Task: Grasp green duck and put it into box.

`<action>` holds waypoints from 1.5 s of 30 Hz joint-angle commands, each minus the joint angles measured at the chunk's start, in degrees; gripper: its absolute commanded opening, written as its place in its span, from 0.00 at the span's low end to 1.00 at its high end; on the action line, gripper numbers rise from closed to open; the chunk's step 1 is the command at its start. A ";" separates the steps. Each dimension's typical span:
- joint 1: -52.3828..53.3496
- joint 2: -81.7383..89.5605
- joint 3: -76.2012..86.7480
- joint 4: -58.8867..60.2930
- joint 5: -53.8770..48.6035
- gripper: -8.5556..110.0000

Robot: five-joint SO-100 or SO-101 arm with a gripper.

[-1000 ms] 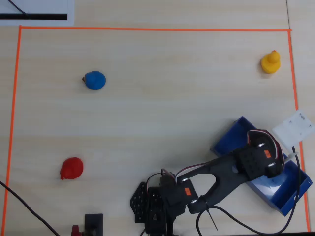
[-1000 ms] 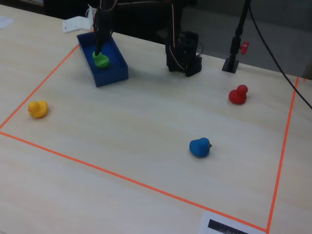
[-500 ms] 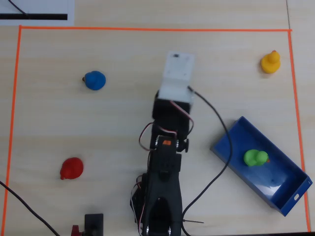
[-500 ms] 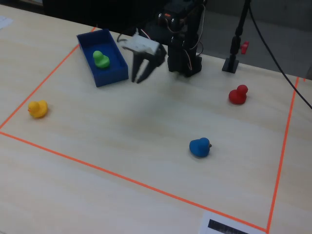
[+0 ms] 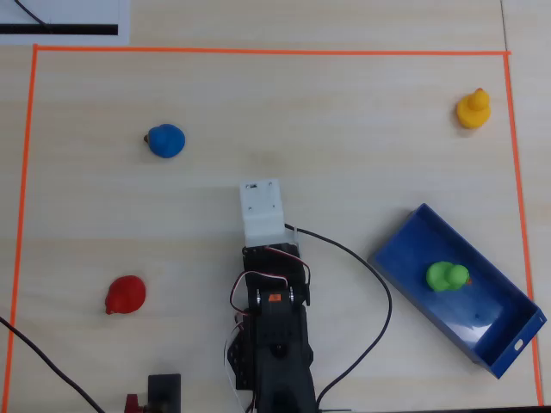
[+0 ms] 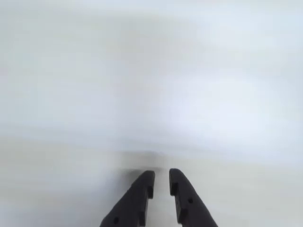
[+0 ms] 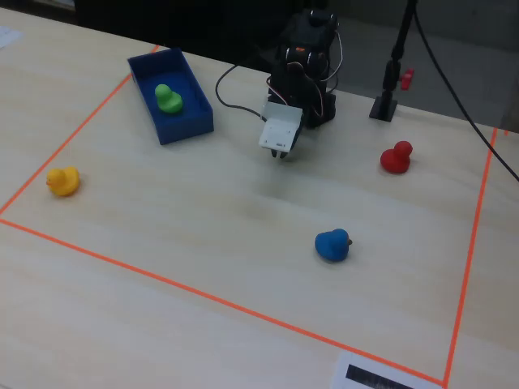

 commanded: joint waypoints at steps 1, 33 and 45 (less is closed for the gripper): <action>0.18 2.64 0.35 3.78 0.00 0.07; -1.67 4.83 0.70 11.69 1.05 0.08; -1.67 4.83 0.70 11.69 1.05 0.08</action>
